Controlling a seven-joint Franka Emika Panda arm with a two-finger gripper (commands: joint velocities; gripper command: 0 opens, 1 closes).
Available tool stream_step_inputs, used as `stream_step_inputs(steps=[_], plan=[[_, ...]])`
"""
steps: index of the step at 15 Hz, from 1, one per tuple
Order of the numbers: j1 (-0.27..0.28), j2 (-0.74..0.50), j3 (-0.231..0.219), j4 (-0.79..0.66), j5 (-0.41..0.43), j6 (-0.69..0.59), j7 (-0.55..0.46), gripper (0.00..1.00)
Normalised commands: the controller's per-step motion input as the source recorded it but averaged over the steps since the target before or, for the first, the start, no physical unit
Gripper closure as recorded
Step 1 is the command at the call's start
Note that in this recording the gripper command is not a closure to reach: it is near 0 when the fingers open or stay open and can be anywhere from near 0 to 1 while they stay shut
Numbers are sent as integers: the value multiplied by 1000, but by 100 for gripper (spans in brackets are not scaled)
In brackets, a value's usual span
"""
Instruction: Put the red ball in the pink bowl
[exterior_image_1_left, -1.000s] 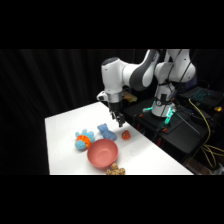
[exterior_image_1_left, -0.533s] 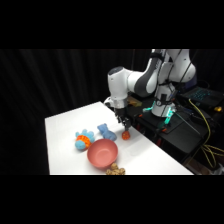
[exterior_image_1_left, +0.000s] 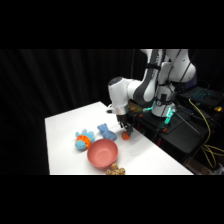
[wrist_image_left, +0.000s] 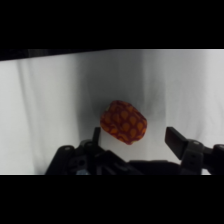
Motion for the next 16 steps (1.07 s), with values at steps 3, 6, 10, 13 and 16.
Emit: stream_step_inputs(steps=[3, 6, 10, 13, 16], plan=[[-153, 208, 149, 124, 246, 119, -357, 0], [-184, 189, 170, 105, 257, 119, -366, 0], [-189, 143, 151, 90, 211, 93, -325, 0], [-150, 64, 118, 64, 157, 76, -247, 100], [-76, -28, 77, 16, 94, 68, -146, 100]])
